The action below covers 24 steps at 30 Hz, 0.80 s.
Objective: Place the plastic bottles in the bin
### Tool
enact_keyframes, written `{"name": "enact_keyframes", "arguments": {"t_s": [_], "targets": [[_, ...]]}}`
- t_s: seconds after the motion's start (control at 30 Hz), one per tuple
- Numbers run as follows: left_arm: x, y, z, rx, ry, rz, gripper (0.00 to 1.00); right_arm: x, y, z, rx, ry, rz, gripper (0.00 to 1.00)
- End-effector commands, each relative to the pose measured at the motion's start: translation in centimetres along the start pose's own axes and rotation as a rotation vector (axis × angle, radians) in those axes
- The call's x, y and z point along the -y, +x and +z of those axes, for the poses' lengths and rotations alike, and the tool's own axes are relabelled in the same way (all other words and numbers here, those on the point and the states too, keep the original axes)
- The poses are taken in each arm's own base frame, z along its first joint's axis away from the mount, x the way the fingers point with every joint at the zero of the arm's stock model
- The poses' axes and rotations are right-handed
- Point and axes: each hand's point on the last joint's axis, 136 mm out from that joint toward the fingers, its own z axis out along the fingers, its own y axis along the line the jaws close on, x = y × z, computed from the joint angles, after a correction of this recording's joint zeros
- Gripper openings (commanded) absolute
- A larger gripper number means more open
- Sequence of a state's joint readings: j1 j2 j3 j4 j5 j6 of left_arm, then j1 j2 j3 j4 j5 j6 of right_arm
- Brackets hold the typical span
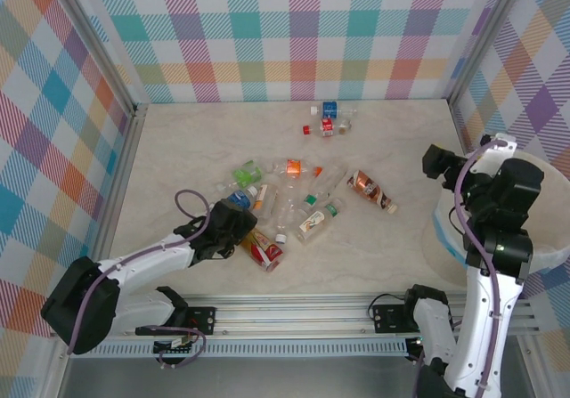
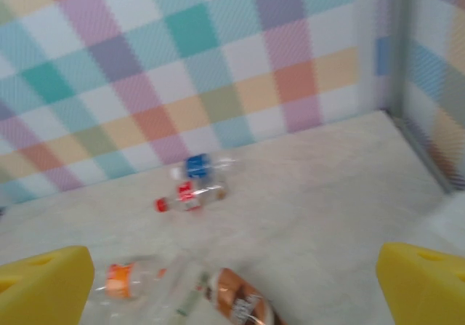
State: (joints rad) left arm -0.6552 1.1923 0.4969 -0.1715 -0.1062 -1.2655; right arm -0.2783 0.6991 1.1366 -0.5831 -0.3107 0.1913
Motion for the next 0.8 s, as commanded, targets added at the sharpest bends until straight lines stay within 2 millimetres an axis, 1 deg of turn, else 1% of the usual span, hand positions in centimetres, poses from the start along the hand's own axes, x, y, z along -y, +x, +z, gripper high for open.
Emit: {"name": "enact_keyframes", "arguments": {"t_s": [0.0, 0.1, 0.23, 0.37, 0.47, 0.57, 0.67, 0.77], "targets": [[1.0, 0.4, 0.5, -0.007, 0.031, 0.014, 0.82, -7.0, -1.2, -1.6, 0.061, -0.416, 0.008, 1.0], [1.2, 0.3, 1.0, 0.0, 0.042, 0.013, 0.79, -9.2, -0.8, -2.6, 0.072, -0.581, 0.042, 1.0], [1.0, 0.5, 1.6, -0.002, 0.042, 0.013, 0.72, -10.1, 0.3, -2.8, 0.058, -0.637, 0.053, 1.0], [0.8, 0.6, 2.0, -0.002, 0.039, 0.016, 0.62, -11.1, 1.9, -2.1, -0.011, -0.684, 0.05, 1.0], [1.4, 0.2, 1.5, 0.013, 0.066, 0.035, 0.55, -11.9, 3.5, -0.9, -0.062, -0.699, 0.038, 1.0], [2.3, -0.1, 0.8, 0.034, 0.113, 0.079, 0.51, -12.7, 5.4, 1.1, -0.116, -0.678, -0.002, 1.0], [4.0, -0.5, -0.5, 0.058, 0.207, 0.151, 0.5, -12.8, 6.7, 3.8, -0.139, -0.604, -0.018, 1.0], [6.2, -0.9, -2.5, 0.094, 0.323, 0.252, 0.49, -13.1, 7.8, 6.0, -0.174, -0.577, 0.004, 1.0]]}}
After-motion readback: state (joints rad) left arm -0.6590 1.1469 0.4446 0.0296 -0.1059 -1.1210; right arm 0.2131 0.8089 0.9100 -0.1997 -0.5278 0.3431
